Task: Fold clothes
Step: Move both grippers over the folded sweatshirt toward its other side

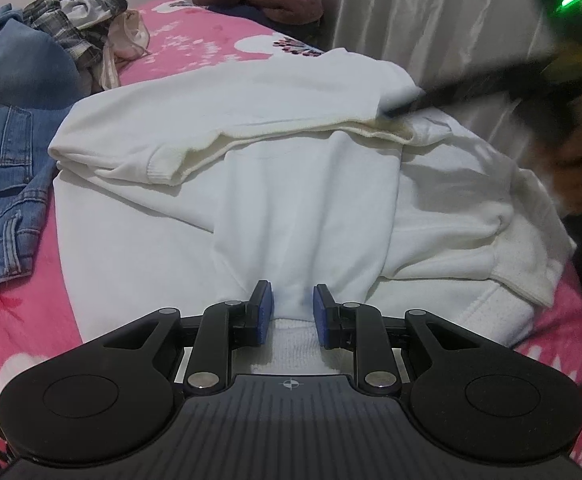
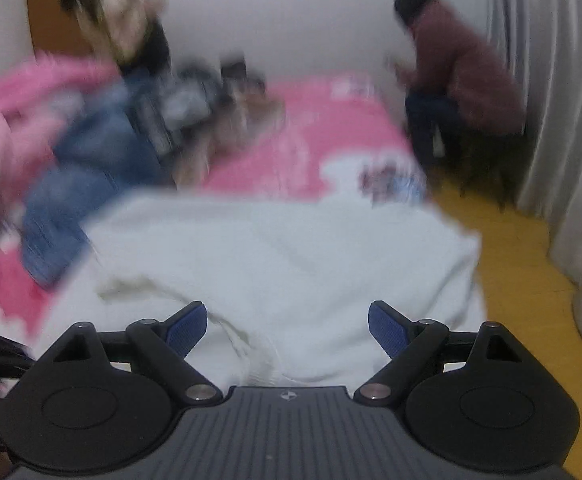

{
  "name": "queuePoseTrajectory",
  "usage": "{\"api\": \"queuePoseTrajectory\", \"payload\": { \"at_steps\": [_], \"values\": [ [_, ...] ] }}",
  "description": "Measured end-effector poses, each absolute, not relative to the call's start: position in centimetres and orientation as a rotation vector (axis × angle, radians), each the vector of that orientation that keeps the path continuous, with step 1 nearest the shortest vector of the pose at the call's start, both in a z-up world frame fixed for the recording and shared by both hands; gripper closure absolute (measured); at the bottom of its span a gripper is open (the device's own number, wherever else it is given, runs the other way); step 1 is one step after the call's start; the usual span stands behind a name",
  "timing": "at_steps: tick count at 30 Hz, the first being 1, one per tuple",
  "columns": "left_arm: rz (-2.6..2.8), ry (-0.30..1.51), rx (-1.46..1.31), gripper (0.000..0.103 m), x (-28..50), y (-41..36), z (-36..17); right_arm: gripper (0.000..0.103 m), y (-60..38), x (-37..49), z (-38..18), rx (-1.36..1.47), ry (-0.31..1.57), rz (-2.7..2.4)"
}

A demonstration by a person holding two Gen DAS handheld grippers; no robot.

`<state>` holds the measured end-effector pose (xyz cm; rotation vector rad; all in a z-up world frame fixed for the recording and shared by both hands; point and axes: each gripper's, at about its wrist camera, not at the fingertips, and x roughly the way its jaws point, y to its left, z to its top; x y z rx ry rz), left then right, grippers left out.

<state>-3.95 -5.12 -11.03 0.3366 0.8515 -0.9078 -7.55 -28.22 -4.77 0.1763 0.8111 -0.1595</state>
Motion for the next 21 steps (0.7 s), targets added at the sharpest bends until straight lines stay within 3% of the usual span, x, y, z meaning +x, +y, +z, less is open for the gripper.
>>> {"api": "queuePoseTrajectory", "payload": {
  "at_steps": [1,5,7,13,16,21],
  "values": [
    [-0.911,0.853,0.329,0.081,-3.8,-5.0,-11.0,0.013,-28.3,-7.0,-6.4,0.170,0.872,-0.186],
    [-0.916,0.908,0.279,0.081,-2.7,-4.7,-10.0,0.011,-27.4,-10.3,-8.2,0.101,0.780,-0.181],
    [-0.917,0.954,0.208,0.081,-1.9,-4.8,-8.4,0.003,-27.1,-11.3,-8.6,0.086,0.784,-0.198],
    [-1.061,0.743,0.261,0.081,-0.9,-10.3,-3.1,0.002,-27.8,-11.3,-8.9,0.147,0.765,-0.198],
    [-1.055,0.700,0.338,0.081,0.4,-14.7,-3.8,0.002,-27.7,-12.3,-8.9,0.146,0.740,-0.191],
    [-0.964,0.810,0.397,0.081,3.2,-18.2,-9.1,0.002,-28.0,-12.4,-9.0,0.151,0.730,-0.177]
  ]
}}
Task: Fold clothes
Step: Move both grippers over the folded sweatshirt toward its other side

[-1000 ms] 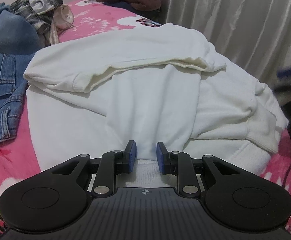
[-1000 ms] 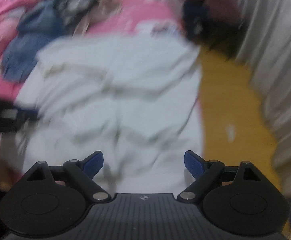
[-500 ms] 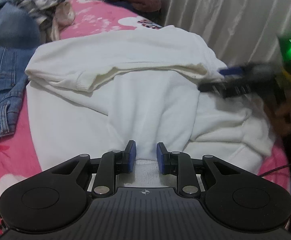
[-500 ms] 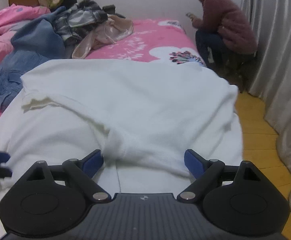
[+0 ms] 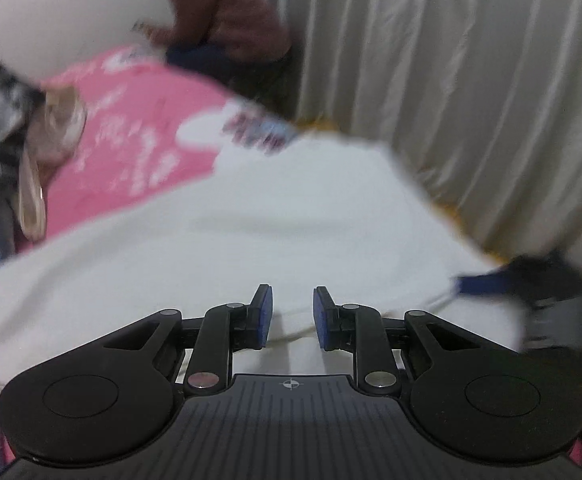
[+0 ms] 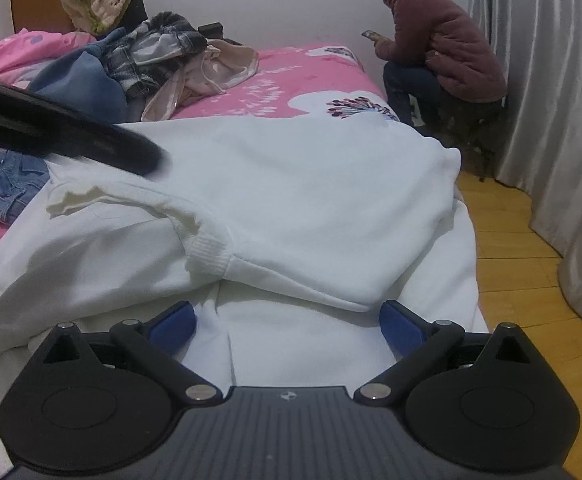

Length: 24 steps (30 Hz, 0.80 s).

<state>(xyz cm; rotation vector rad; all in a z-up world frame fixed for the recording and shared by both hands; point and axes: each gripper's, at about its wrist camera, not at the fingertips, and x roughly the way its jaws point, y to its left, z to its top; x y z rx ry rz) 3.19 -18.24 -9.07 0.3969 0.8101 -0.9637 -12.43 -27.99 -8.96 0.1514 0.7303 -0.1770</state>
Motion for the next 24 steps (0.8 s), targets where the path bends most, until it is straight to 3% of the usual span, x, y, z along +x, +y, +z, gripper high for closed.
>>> {"api": "queuePoseTrajectory", "payload": {
  "at_steps": [2,6,13,15,20,24],
  "values": [
    [-0.977,0.834,0.422,0.080,3.6,-18.3,-10.1,0.002,-28.0,-12.5,-9.0,0.150,0.728,-0.175],
    [-0.971,0.898,0.547,0.080,3.8,-19.7,-8.0,0.002,-28.1,-12.5,-9.0,0.153,0.724,-0.169],
    [-0.969,0.954,0.529,0.079,3.8,-23.8,-4.2,0.002,-28.2,-12.6,-8.9,0.162,0.719,-0.159],
    [-0.958,0.993,0.497,0.071,4.1,-25.6,-3.5,0.002,-28.3,-12.6,-8.9,0.165,0.718,-0.156],
    [-0.850,1.112,0.437,0.067,4.8,-30.8,-2.1,0.002,-29.8,-14.0,-8.0,0.295,0.692,-0.138],
    [-0.810,1.131,0.428,0.051,5.1,-35.1,-1.6,0.003,-32.9,-16.6,-7.4,0.470,0.629,-0.193]
  ]
}}
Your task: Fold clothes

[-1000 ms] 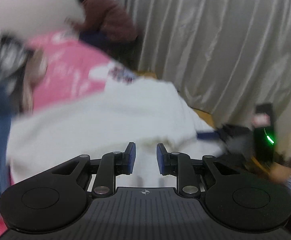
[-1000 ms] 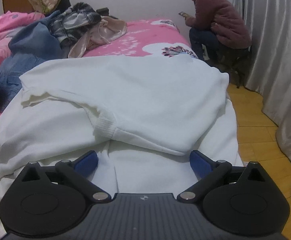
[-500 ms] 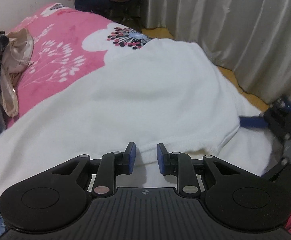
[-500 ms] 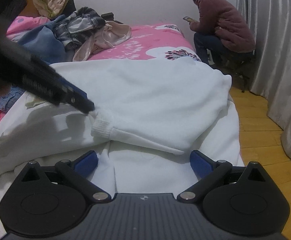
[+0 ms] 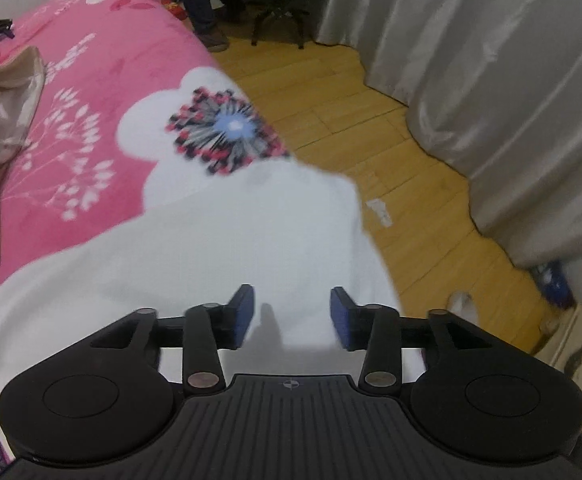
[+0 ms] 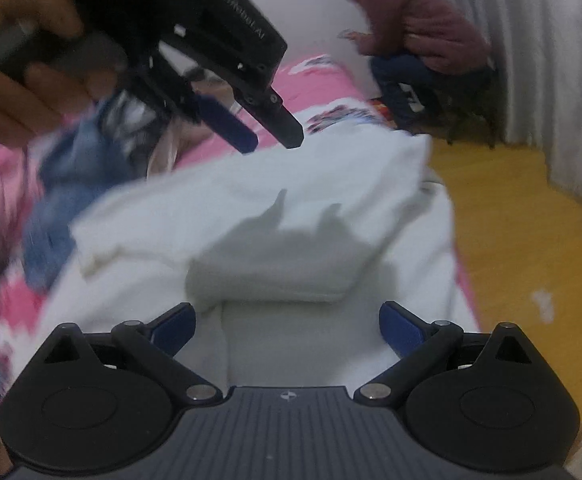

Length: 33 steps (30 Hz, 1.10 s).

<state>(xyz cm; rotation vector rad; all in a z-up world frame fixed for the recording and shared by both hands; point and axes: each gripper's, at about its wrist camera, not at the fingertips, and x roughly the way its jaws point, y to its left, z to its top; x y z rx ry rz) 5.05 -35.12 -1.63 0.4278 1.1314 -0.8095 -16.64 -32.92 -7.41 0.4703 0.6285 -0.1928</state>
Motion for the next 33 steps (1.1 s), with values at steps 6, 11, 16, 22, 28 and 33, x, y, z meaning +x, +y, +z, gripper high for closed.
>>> {"api": "queuePoseTrajectory", "payload": {
  "at_steps": [6,11,16,22,28,33],
  "values": [
    [-0.730,1.139,0.555,0.048,5.0,-41.6,-3.3,0.003,-38.4,-20.9,-8.8,0.755,0.598,-0.381],
    [-0.632,1.197,0.622,0.048,5.0,-45.1,-5.6,0.003,-42.1,-22.7,-11.7,1.092,0.564,-0.295],
    [-0.556,1.175,0.744,0.048,4.3,-48.2,-7.4,0.003,-42.9,-23.1,-12.9,1.167,0.613,-0.355],
    [-0.457,1.111,0.852,0.047,3.7,-50.7,-10.0,0.004,-42.1,-22.8,-12.7,1.138,0.664,-0.306],
    [-0.371,1.101,0.808,0.047,4.4,-51.3,-10.5,0.019,-41.6,-23.4,-11.5,1.087,0.672,-0.269],
    [-0.362,1.051,0.878,0.058,4.4,-51.5,-11.1,0.029,-40.8,-23.0,-11.3,1.047,0.693,-0.274]
  ]
}}
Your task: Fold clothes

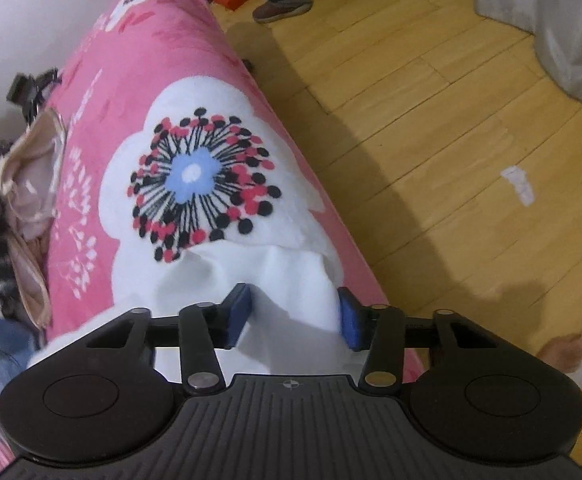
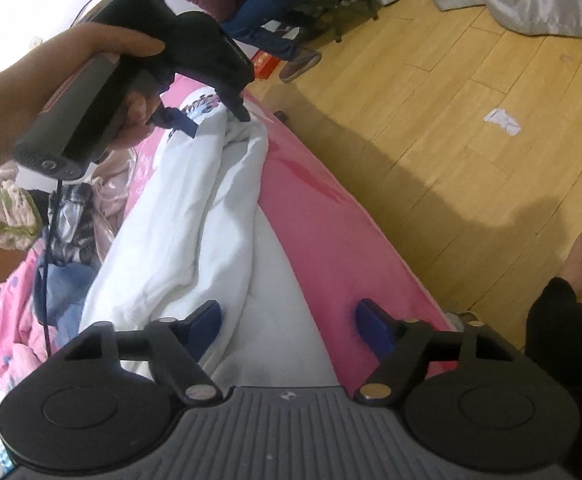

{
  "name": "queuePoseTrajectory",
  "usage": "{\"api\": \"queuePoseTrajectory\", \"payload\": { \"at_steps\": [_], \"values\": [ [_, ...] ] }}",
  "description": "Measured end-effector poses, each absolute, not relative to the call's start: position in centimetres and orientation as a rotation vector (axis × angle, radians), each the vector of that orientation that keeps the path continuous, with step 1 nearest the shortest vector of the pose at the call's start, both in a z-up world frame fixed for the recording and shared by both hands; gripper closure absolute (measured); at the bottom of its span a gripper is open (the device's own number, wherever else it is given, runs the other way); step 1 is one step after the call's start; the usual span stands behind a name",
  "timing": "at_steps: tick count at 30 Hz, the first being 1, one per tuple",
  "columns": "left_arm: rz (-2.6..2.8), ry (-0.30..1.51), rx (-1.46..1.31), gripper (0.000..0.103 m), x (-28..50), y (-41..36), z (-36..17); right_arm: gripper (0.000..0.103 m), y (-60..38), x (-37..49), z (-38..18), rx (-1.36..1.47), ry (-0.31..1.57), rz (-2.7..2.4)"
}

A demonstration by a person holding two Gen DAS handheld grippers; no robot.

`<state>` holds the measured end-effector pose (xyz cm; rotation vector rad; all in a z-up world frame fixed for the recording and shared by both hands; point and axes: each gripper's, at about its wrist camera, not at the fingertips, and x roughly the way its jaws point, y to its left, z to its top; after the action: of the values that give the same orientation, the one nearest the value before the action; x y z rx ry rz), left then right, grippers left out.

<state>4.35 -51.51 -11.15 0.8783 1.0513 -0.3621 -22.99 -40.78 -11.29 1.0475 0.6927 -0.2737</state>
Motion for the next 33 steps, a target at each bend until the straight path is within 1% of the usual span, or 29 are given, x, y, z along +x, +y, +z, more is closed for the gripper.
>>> {"api": "queuePoseTrajectory", "payload": {
  "at_steps": [2,5,6,7,8,9,10,11,14,15,17,18,19,20,21,26,33],
  "values": [
    [-0.371,1.047,0.867,0.057,4.3,-51.2,-11.0,0.031,-40.4,-22.9,-11.1,1.022,0.697,-0.276],
    [-0.389,1.040,0.832,0.053,3.7,-50.6,-10.9,0.035,-40.1,-22.9,-10.9,1.006,0.696,-0.282],
    [-0.395,1.027,0.835,0.053,3.3,-50.5,-11.0,0.037,-39.9,-22.9,-10.7,1.000,0.693,-0.286],
    [-0.402,1.002,0.850,0.056,2.9,-50.4,-11.1,0.038,-39.8,-23.0,-10.6,0.987,0.691,-0.290],
    [-0.407,0.968,0.878,0.068,2.5,-50.3,-11.2,0.041,-39.6,-23.1,-10.4,0.973,0.688,-0.295],
    [-0.424,0.946,0.896,0.072,2.3,-50.1,-11.2,0.044,-39.4,-23.2,-10.2,0.958,0.685,-0.299],
    [-0.447,0.929,0.909,0.077,2.2,-49.9,-11.2,0.045,-39.1,-23.2,-10.0,0.943,0.683,-0.303],
    [-0.470,0.911,0.924,0.090,2.1,-49.6,-11.0,0.046,-39.0,-23.4,-9.9,0.932,0.674,-0.303],
    [-0.517,0.905,0.888,0.094,2.4,-48.7,-9.7,0.054,-39.0,-24.0,-9.6,0.942,0.643,-0.304],
    [-0.531,0.907,0.868,0.094,2.6,-48.3,-9.2,0.058,-39.0,-24.2,-9.5,0.948,0.632,-0.307],
    [-0.553,0.911,0.830,0.094,2.9,-47.7,-8.1,0.062,-38.8,-24.7,-9.3,0.947,0.612,-0.313],
    [-0.565,0.909,0.813,0.095,2.9,-47.3,-7.5,0.065,-38.6,-24.8,-9.0,0.937,0.603,-0.316],
    [-0.576,0.907,0.795,0.095,3.0,-47.0,-7.0,0.066,-38.5,-25.0,-8.8,0.924,0.600,-0.317],
    [-0.590,0.905,0.781,0.095,3.0,-46.7,-6.5,0.071,-38.3,-25.2,-8.5,0.924,0.586,-0.296],
    [-0.604,0.903,0.768,0.095,3.0,-46.3,-6.1,0.093,-38.0,-25.4,-8.2,0.927,0.569,-0.269],
    [-0.661,0.903,0.692,0.095,3.5,-43.8,-3.9,0.094,-35.8,-26.2,-6.6,0.861,0.534,-0.199],
    [-0.719,0.899,0.594,0.095,4.9,-39.6,-1.3,0.094,-34.2,-26.2,-5.3,0.840,0.515,-0.189]
  ]
}}
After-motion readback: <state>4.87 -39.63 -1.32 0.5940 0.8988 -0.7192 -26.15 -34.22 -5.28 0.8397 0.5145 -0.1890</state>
